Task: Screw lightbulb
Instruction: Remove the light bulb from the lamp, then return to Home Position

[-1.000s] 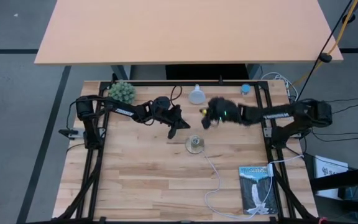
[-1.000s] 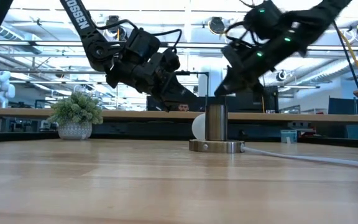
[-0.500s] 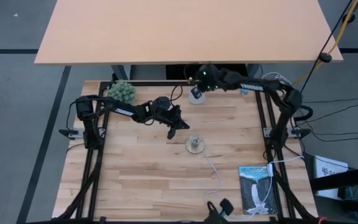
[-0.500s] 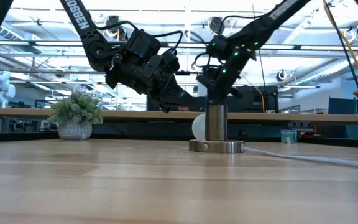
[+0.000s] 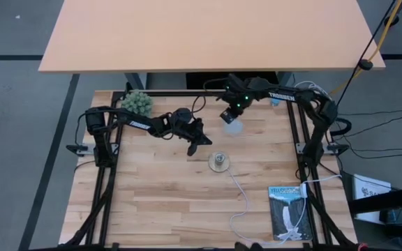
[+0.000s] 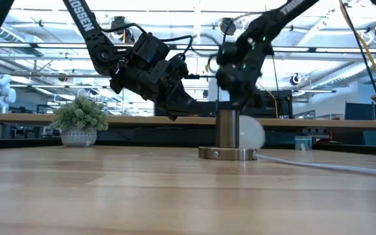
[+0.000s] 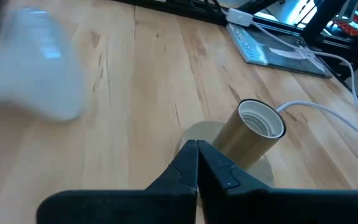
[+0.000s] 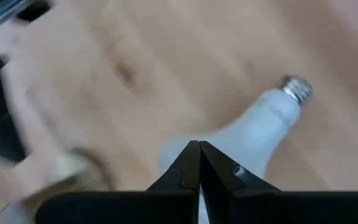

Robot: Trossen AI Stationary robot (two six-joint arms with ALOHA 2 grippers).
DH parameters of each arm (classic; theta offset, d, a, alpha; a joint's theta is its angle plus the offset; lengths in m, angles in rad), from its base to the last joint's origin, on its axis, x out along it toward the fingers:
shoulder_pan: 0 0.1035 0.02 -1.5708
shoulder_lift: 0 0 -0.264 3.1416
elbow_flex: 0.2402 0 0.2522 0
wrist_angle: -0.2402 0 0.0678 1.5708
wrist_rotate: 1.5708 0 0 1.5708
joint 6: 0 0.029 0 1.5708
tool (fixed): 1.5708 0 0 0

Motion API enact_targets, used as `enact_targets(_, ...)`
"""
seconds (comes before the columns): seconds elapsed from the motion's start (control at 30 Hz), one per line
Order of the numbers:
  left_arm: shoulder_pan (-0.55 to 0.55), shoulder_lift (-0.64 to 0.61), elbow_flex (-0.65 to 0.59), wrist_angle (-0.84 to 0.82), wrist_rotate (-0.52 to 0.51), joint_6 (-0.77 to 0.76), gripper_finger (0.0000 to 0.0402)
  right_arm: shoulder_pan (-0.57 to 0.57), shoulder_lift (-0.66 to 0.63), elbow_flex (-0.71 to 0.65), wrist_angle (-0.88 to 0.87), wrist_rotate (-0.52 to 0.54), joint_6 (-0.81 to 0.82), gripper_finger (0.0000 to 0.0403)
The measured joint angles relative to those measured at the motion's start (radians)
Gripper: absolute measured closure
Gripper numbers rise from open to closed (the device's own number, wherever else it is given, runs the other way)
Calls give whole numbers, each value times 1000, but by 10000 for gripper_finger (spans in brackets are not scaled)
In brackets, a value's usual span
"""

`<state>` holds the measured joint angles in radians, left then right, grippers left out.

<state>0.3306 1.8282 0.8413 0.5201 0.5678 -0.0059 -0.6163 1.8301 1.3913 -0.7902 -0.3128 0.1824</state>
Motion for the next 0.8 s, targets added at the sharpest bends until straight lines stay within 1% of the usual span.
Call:
enact_targets(0.1,-4,0,0,-6,21,0,402,32,-67,1,-72,16,11,403)
enact_targets(0.2,-6,0,0,-13,26,-2,402,68,-159,1,-151,99,16,403)
enact_targets(0.3,-10,-14,0,-30,26,-11,402,110,-284,1,-216,166,31,403)
enact_targets(0.4,-17,-81,0,-98,20,-10,402,175,-425,-9,-259,225,42,403)
enact_targets(0.47,-31,-151,0,-183,-23,11,402,239,-538,-51,-255,249,49,403)
enact_targets(0.53,-54,-236,0,-290,-107,46,402,308,-654,-119,-227,281,89,403)
enact_targets(0.63,-98,-382,0,-405,-237,91,402,426,-838,-289,-122,350,187,403)
enact_targets(0.73,-140,-526,0,-525,-344,106,402,543,-1005,-510,90,369,247,403)
enact_targets(0.8,-168,-623,0,-624,-434,103,402,614,-1090,-648,250,369,270,403)
